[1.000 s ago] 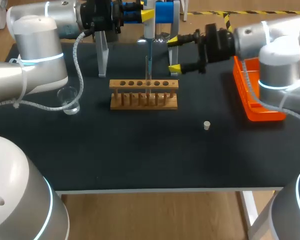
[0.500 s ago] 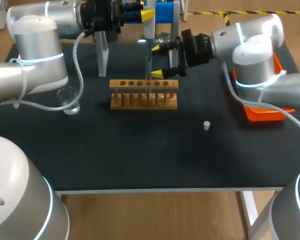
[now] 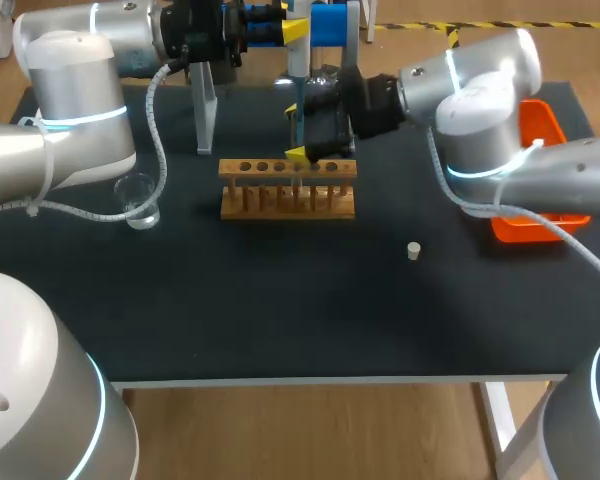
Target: Invert the test tube, pick up the pipette, mount the tip to pipette, aspirate from beaker and dispense into the tube, eject the tip, return the pipette, and cap with the stopper.
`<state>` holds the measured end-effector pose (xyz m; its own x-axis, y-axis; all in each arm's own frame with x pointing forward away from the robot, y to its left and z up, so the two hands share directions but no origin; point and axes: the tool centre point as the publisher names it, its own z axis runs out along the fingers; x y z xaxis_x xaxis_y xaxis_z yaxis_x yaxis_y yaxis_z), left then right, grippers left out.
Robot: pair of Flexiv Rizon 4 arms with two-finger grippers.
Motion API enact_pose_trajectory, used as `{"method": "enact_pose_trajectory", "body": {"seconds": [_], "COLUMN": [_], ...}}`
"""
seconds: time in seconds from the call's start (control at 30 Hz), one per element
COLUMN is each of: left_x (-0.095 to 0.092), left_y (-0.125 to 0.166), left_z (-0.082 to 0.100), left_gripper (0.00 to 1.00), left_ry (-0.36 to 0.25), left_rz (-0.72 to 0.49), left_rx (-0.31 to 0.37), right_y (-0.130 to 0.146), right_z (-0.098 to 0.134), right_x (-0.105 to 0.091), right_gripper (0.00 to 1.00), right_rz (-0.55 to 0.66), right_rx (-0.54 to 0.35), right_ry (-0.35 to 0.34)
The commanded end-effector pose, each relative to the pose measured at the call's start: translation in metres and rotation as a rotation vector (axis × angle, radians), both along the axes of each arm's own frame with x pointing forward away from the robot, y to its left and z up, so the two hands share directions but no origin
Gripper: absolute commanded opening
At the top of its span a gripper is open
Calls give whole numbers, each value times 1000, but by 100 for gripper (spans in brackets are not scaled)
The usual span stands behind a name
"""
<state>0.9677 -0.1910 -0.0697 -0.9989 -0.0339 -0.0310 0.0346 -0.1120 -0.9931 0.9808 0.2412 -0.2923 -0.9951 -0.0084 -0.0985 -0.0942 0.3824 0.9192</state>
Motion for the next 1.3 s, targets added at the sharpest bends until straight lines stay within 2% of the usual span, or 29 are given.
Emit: {"method": "enact_pose_trajectory", "body": {"seconds": [0.03,0.5,1.3], "left_x": [1,1,1], "left_y": [0,0,0], "left_z": [0,0,0], "left_gripper": [0,0,0], "left_ry": [0,0,0], "left_rz": [-3,-3,-3], "left_rx": [1,1,1], "right_y": [4,10,11], "right_z": [-4,-14,-16], "right_x": [-4,-8,-10], "right_gripper": [100,100,100], "right_rz": [-29,-68,-73], "right_rx": [-24,-71,-82], "right_ry": [0,-27,-38]}}
